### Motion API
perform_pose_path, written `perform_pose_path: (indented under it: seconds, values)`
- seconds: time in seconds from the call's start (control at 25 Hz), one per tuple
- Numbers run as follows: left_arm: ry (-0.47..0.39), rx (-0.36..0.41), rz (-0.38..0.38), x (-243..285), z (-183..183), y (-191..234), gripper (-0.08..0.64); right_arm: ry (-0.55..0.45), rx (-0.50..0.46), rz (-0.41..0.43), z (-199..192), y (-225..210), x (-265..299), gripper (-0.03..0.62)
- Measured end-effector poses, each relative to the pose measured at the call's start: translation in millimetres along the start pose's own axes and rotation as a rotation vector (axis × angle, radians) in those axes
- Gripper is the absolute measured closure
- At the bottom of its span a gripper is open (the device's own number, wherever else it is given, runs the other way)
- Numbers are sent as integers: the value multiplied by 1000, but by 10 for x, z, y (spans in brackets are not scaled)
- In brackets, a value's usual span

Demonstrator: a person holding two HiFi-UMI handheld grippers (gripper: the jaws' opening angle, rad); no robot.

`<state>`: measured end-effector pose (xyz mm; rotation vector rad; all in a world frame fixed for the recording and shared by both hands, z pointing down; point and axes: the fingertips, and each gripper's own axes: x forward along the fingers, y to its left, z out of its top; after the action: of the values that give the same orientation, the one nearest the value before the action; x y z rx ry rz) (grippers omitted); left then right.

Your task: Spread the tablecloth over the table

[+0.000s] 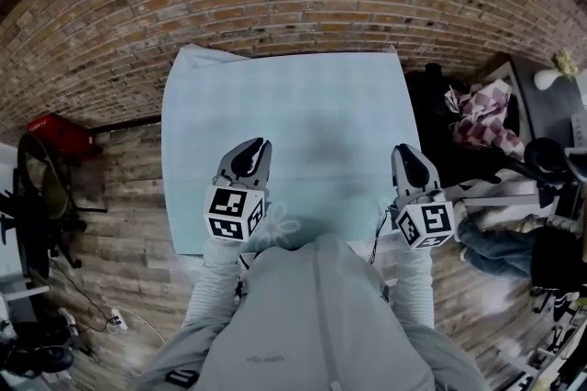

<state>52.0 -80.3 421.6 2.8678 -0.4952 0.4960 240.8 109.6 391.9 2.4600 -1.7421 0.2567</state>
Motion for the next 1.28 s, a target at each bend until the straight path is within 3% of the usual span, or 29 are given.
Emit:
perform_pose_path:
  seconds: [0.4,1.28]
  values:
    - [-41,-36,-31,-49,-51,-235,534,-59,47,46,24,100,-67,571]
    - [-86,11,99,-241,165,298,535,-51,-35,128,167,314,278,571]
